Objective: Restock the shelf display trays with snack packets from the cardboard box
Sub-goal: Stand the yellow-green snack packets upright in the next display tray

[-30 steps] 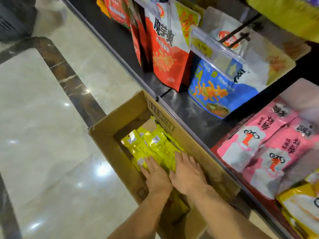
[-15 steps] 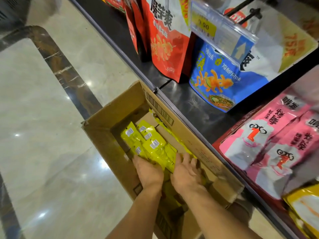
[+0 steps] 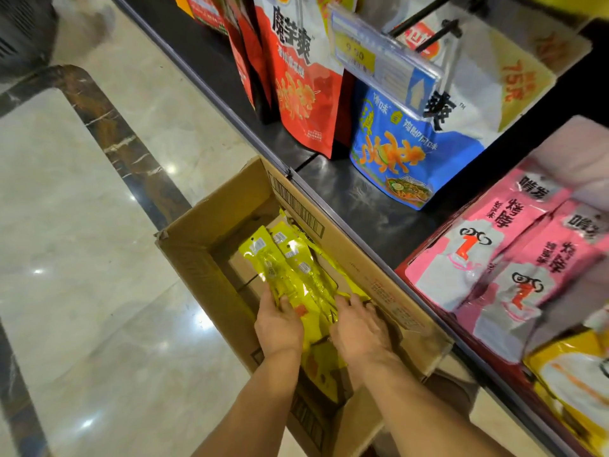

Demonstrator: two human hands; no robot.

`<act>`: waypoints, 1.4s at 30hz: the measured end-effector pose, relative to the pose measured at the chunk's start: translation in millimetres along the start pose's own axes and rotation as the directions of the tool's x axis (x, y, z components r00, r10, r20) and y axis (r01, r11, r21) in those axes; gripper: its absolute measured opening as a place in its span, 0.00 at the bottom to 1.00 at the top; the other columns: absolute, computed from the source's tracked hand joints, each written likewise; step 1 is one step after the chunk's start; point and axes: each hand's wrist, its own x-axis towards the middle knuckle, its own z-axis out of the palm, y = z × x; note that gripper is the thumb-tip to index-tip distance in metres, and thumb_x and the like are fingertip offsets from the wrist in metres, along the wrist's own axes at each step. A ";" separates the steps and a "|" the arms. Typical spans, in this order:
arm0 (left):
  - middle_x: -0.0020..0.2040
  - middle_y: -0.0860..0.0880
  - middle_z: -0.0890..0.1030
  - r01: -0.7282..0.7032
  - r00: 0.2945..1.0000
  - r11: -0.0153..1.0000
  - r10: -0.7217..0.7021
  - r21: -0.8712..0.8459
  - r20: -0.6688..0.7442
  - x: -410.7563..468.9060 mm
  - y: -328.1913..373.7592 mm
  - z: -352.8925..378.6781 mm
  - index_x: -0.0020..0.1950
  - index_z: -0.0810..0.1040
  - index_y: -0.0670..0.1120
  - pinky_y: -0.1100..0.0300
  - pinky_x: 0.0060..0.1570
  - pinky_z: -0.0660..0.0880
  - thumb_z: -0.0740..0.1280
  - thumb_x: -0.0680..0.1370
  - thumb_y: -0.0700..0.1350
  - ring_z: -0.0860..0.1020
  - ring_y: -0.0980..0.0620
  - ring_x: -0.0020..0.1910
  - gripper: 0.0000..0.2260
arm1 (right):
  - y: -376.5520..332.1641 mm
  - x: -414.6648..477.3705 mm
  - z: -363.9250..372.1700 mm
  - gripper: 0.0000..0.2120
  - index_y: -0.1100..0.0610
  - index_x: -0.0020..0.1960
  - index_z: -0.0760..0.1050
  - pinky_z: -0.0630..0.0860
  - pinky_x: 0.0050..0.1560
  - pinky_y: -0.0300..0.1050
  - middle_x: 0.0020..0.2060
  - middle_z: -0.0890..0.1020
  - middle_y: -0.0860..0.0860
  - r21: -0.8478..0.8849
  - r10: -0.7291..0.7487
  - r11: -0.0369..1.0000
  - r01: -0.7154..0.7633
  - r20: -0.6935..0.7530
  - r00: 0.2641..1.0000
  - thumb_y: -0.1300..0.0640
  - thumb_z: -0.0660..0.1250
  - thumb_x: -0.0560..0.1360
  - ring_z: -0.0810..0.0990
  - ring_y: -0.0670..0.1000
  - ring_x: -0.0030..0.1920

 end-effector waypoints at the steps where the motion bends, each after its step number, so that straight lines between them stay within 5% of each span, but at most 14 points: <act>1: 0.57 0.48 0.82 -0.011 1.000 1.000 0.011 0.006 -0.011 -2.7 2.4 -4.0 0.74 0.71 0.52 0.56 0.58 0.73 0.61 0.83 0.43 0.79 0.43 0.60 0.19 | 1.3 -0.8 -1.3 0.24 0.51 0.76 0.65 0.72 0.65 0.53 0.71 0.69 0.53 0.033 -0.005 0.999 0.005 -0.006 1.000 0.56 0.61 0.80 0.71 0.59 0.68; 3: 0.63 0.45 0.80 -0.045 0.999 0.998 0.045 -0.036 -0.020 -11.0 10.9 -12.7 0.77 0.68 0.49 0.58 0.60 0.69 0.61 0.84 0.44 0.76 0.45 0.65 0.20 | 3.2 -4.3 -5.1 0.24 0.51 0.75 0.66 0.71 0.67 0.51 0.72 0.70 0.52 0.103 -0.021 0.994 0.024 -0.029 0.999 0.57 0.61 0.79 0.71 0.58 0.69; 6: 0.58 0.55 0.81 -0.145 0.989 0.981 0.142 -0.131 -0.036 -18.7 23.5 -26.6 0.75 0.70 0.49 0.61 0.54 0.69 0.60 0.84 0.46 0.78 0.61 0.55 0.18 | 2.7 -15.0 -16.8 0.23 0.52 0.75 0.68 0.68 0.70 0.49 0.72 0.71 0.52 0.213 -0.058 0.974 0.073 -0.072 0.996 0.56 0.62 0.80 0.72 0.56 0.70; 11: 0.49 0.54 0.84 -0.160 0.986 0.949 0.141 -0.272 -0.089 -17.7 45.9 -56.9 0.56 0.79 0.53 0.47 0.54 0.79 0.63 0.82 0.51 0.82 0.49 0.50 0.07 | -6.4 -35.6 -46.0 0.17 0.50 0.66 0.75 0.74 0.65 0.49 0.62 0.81 0.48 0.469 -0.115 0.862 0.193 -0.189 0.975 0.51 0.65 0.78 0.78 0.53 0.64; 14: 0.46 0.51 0.85 -0.097 0.995 0.941 0.097 -0.325 -0.016 -16.0 65.5 -77.1 0.50 0.81 0.54 0.39 0.52 0.80 0.68 0.74 0.59 0.83 0.46 0.47 0.11 | -10.5 -54.2 -71.7 0.08 0.51 0.55 0.77 0.76 0.54 0.46 0.51 0.84 0.44 0.585 -0.149 0.762 0.276 -0.256 0.955 0.51 0.68 0.77 0.81 0.48 0.53; 17: 0.46 0.49 0.86 -0.095 0.987 0.916 0.137 -0.390 0.081 -27.2 91.5 -97.1 0.47 0.83 0.51 0.41 0.52 0.80 0.73 0.71 0.50 0.84 0.46 0.45 0.07 | -10.7 -82.8 -103.5 0.08 0.46 0.55 0.77 0.75 0.55 0.43 0.53 0.84 0.42 0.620 -0.182 0.694 0.365 -0.339 0.923 0.55 0.70 0.77 0.81 0.43 0.54; 20: 0.47 0.48 0.86 -0.158 0.951 0.889 0.254 -0.430 0.175 -49.7 119.7 -116.1 0.50 0.82 0.49 0.40 0.54 0.80 0.74 0.74 0.45 0.84 0.44 0.47 0.06 | -6.4 -115.0 -137.1 0.11 0.44 0.57 0.77 0.79 0.60 0.50 0.53 0.85 0.42 0.641 -0.187 0.651 0.408 -0.385 0.904 0.55 0.70 0.77 0.83 0.42 0.54; 26: 0.53 0.50 0.86 -0.286 0.765 0.778 0.537 -0.559 0.356 -117.8 186.9 -160.7 0.57 0.81 0.51 0.46 0.53 0.81 0.69 0.80 0.42 0.84 0.47 0.53 0.08 | -3.6 -199.4 -195.3 0.12 0.53 0.61 0.77 0.81 0.53 0.50 0.54 0.86 0.48 0.678 -0.158 0.501 0.538 -0.540 0.827 0.62 0.69 0.79 0.85 0.47 0.53; 31: 0.56 0.46 0.85 -0.268 0.613 0.694 0.658 -0.669 0.437 -182.1 226.4 -190.1 0.58 0.82 0.49 0.37 0.60 0.76 0.67 0.80 0.39 0.83 0.44 0.57 0.10 | 21.9 -292.9 -215.3 0.13 0.56 0.62 0.76 0.81 0.55 0.56 0.54 0.86 0.53 0.664 -0.064 0.425 0.615 -0.656 0.752 0.59 0.70 0.77 0.85 0.56 0.54; 34: 0.56 0.46 0.85 -0.320 0.492 0.649 0.736 -0.690 0.464 -226.3 246.2 -198.0 0.58 0.82 0.50 0.36 0.60 0.76 0.68 0.79 0.39 0.83 0.43 0.57 0.10 | 44.6 -349.6 -227.7 0.12 0.55 0.63 0.76 0.83 0.51 0.50 0.53 0.87 0.52 0.651 0.017 0.384 0.654 -0.713 0.701 0.63 0.67 0.80 0.86 0.55 0.52; 42: 0.55 0.45 0.85 -0.330 0.204 0.569 0.822 -0.753 0.532 -357.9 282.7 -193.9 0.59 0.80 0.46 0.46 0.54 0.81 0.67 0.79 0.37 0.83 0.46 0.54 0.10 | 100.0 -478.9 -236.0 0.13 0.55 0.63 0.77 0.83 0.51 0.50 0.53 0.87 0.53 0.523 0.255 0.342 0.781 -0.851 0.459 0.62 0.67 0.79 0.86 0.54 0.51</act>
